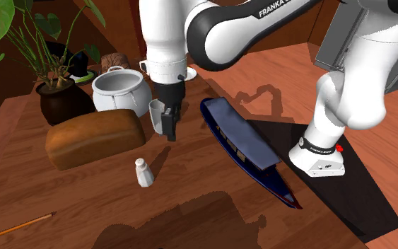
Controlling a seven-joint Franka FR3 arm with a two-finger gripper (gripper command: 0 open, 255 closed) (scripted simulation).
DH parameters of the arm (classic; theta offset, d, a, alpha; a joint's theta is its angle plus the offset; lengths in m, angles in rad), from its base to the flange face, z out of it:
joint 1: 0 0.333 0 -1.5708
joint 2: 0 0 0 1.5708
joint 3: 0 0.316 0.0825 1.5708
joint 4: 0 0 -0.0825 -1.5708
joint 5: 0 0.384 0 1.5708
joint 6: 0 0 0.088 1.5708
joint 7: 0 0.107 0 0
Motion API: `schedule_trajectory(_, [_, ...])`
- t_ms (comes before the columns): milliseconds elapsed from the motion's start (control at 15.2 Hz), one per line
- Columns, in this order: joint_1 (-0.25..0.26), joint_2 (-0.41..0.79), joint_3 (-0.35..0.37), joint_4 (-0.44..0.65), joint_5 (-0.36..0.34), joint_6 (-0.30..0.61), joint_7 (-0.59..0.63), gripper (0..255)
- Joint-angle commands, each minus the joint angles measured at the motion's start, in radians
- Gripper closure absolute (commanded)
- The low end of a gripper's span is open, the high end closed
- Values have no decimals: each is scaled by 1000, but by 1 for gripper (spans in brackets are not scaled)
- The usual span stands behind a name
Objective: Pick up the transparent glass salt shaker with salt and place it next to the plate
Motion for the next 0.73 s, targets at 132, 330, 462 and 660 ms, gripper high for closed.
schedule_trajectory(132, [24,152,11,133,-37,23,48,0])
schedule_trajectory(330, [48,272,12,253,-66,24,79,0])
schedule_trajectory(462, [67,355,10,344,-85,18,97,0])
schedule_trajectory(660, [78,403,7,376,-95,35,106,0])
